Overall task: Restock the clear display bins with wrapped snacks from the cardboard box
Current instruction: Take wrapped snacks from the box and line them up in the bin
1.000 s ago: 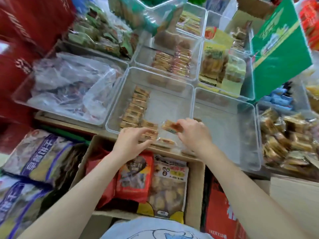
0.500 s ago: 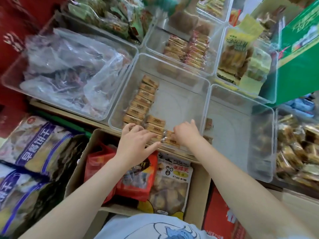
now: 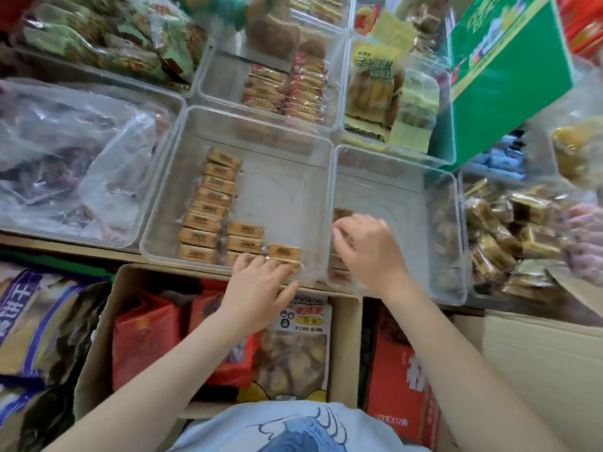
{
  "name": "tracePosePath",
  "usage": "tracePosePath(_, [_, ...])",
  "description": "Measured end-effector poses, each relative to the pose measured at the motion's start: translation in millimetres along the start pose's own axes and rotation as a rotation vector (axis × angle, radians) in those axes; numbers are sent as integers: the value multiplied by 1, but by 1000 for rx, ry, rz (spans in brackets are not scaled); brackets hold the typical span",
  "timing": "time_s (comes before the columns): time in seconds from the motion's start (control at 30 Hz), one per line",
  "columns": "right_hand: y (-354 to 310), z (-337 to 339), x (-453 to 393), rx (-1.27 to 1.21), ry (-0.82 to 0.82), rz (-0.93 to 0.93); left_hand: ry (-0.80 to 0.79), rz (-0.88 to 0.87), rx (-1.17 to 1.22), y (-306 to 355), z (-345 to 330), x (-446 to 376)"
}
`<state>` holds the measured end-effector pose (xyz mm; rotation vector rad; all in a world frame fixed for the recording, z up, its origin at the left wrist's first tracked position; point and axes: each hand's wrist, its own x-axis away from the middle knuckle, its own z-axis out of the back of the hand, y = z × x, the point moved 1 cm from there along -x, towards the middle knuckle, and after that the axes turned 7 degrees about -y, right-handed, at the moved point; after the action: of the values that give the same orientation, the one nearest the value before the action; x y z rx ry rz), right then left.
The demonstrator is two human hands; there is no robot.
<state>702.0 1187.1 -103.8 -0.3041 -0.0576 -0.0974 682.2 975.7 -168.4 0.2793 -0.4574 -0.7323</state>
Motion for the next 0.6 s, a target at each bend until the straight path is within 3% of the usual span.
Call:
tracePosePath(0.17, [71,78,99,-46,65,-269,-108,13,18,56,2,-16])
tracePosePath(0.3, [124,123,194,-31,180,-438,29,39,-121,98,10,-17])
tracePosePath(0.4, [168,136,254,-22,277,-506,85,-129,-120,161,4,-14])
tracePosePath(0.6, [232,156,336,-93,472,-532,-70,-507,95,329,-33,7])
